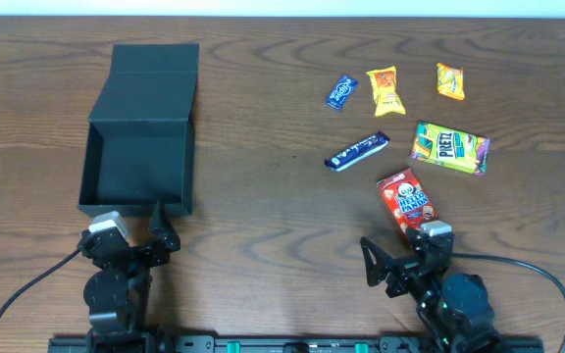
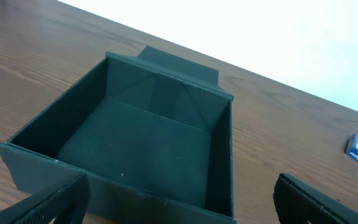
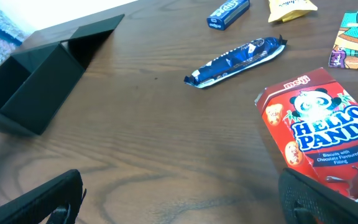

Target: Pack container

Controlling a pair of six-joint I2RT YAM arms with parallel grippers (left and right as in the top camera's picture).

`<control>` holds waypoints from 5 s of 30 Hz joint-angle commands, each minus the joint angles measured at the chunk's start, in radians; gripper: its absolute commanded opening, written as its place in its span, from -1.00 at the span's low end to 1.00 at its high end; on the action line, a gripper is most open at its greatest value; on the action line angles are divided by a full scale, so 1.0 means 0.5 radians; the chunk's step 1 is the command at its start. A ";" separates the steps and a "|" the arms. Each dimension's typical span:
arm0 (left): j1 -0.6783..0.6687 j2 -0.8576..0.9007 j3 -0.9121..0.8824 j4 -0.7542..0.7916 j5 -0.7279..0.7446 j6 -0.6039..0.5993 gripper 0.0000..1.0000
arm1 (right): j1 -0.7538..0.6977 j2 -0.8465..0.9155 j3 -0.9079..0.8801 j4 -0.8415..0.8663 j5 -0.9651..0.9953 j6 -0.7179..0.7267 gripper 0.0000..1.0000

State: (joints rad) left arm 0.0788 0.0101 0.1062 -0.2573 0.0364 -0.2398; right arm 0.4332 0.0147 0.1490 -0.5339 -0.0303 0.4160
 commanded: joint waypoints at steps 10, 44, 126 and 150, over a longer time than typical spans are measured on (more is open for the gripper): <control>0.014 -0.013 -0.050 -0.021 -0.036 -0.015 0.90 | -0.022 -0.018 -0.011 -0.001 0.006 -0.027 0.99; 0.012 -0.011 -0.050 0.011 0.359 -0.379 0.91 | -0.022 -0.018 -0.011 -0.001 0.006 -0.027 0.98; -0.624 3.047 1.497 0.018 0.174 -0.181 -0.88 | -0.022 -0.018 -0.011 -0.001 0.007 -0.027 0.99; -1.469 3.197 1.501 0.579 0.168 -0.945 -0.88 | -0.022 -0.018 -0.011 -0.001 0.006 -0.027 0.99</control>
State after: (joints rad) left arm -0.6422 1.5902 0.8406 0.0105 0.1047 -0.6415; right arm 0.4305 0.0116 0.1490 -0.5339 -0.0303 0.4160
